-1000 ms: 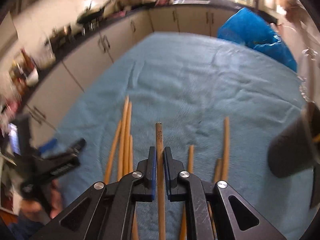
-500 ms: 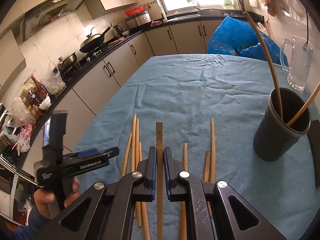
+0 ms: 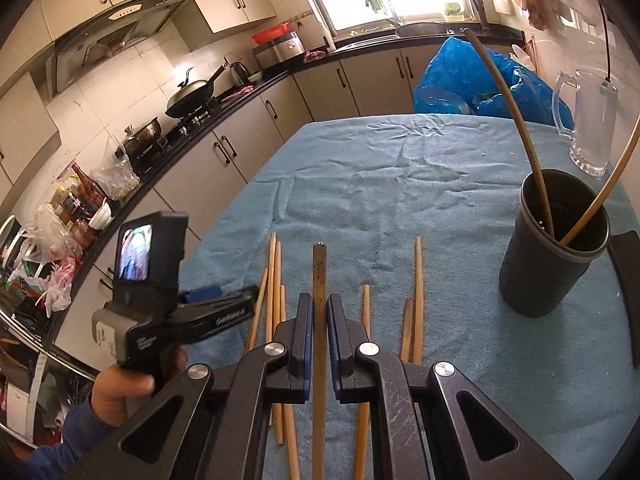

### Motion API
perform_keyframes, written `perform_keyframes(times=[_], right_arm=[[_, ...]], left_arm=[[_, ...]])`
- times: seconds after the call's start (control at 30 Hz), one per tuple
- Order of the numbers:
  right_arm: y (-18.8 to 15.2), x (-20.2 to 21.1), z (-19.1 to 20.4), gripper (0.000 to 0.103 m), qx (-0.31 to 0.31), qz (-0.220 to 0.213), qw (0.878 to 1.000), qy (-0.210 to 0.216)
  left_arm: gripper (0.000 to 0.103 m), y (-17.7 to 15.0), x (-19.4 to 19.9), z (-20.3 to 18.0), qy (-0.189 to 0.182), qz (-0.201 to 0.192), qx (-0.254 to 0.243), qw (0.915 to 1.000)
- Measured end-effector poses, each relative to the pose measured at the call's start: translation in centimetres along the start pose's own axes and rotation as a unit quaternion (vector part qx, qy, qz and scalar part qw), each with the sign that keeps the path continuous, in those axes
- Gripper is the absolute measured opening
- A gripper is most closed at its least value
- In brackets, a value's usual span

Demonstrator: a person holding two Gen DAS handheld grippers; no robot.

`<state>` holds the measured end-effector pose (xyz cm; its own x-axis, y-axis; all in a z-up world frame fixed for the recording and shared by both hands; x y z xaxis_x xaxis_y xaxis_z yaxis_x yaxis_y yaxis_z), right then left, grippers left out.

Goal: Organize utensils
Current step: 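Lift the grasped chopstick upright with the right gripper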

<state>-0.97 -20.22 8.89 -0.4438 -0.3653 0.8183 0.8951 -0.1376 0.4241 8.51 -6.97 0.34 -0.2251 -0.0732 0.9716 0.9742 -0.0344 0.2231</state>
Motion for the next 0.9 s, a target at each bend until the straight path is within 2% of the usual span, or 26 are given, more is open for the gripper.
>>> perform_keyframes(times=[0.1, 0.17, 0.23, 0.27, 0.33, 0.43, 0.53, 0.6, 0.67, 0.73, 0.77, 0.83, 0.9], right_arm=[[0.0, 0.1, -0.1, 0.008, -0.001, 0.000, 1.000, 0.000], [-0.1, 0.2, 0.0, 0.008, -0.001, -0.001, 1.000, -0.002], [-0.1, 0.4, 0.1, 0.008, 0.000, -0.003, 1.000, -0.002], [-0.1, 0.4, 0.1, 0.008, 0.001, -0.003, 1.000, -0.003], [-0.1, 0.4, 0.2, 0.008, -0.001, -0.004, 1.000, -0.002], [-0.1, 0.3, 0.5, 0.008, 0.000, -0.004, 1.000, 0.000], [-0.1, 0.3, 0.6, 0.008, -0.001, -0.005, 1.000, 0.001], [-0.2, 0.4, 0.6, 0.008, 0.000, -0.007, 1.000, 0.000], [-0.3, 0.6, 0.5, 0.008, 0.000, -0.008, 1.000, 0.000], [-0.3, 0.6, 0.5, 0.008, 0.000, -0.009, 1.000, -0.001], [-0.3, 0.6, 0.5, 0.008, 0.000, -0.009, 1.000, -0.001], [-0.4, 0.6, 0.5, 0.008, -0.001, -0.009, 1.000, 0.000], [-0.4, 0.5, 0.5, 0.008, -0.003, -0.009, 1.000, 0.001]], left_arm=[[0.053, 0.8, -0.1, 0.5, -0.010, 0.006, 0.001, 0.9999], [0.044, 0.5, 0.0, 0.8, -0.019, 0.006, -0.002, 0.9998], [0.013, 0.1, 0.1, 1.1, -0.012, 0.007, -0.002, 0.9999], [0.008, 0.0, 0.1, 1.3, -0.011, 0.008, -0.002, 0.9999], [0.004, -0.2, 0.1, 1.8, -0.024, 0.011, -0.001, 0.9997], [0.004, 0.1, 0.1, 2.7, -0.055, 0.024, 0.009, 0.9981], [0.006, 0.5, 0.0, 3.5, -0.132, 0.054, 0.021, 0.9895], [0.007, 0.6, 0.0, 3.6, -0.149, 0.065, 0.025, 0.9864], [0.015, 0.6, 0.0, 3.5, -0.157, 0.069, 0.025, 0.9849], [0.033, 0.5, 0.2, 3.1, -0.159, 0.066, 0.020, 0.9849], [0.038, 0.4, 0.2, 3.2, -0.161, 0.067, 0.020, 0.9844], [0.040, 0.3, 0.4, 2.7, -0.164, 0.065, 0.015, 0.9842], [0.040, 0.4, 0.5, 2.2, -0.143, 0.063, 0.009, 0.9876]])
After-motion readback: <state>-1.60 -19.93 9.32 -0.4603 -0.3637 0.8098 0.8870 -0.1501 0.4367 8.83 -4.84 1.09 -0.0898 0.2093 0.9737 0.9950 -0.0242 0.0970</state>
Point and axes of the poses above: each gripper's, at about its wrist camera, not at the fingertips, and x roughly against the way its jaws point, z to its left, y to its top, the point moved 1 cm from there along -x, roughly the way its jaws point, and after that the axes turned 15 degrees about z, right-handed, at the moved point
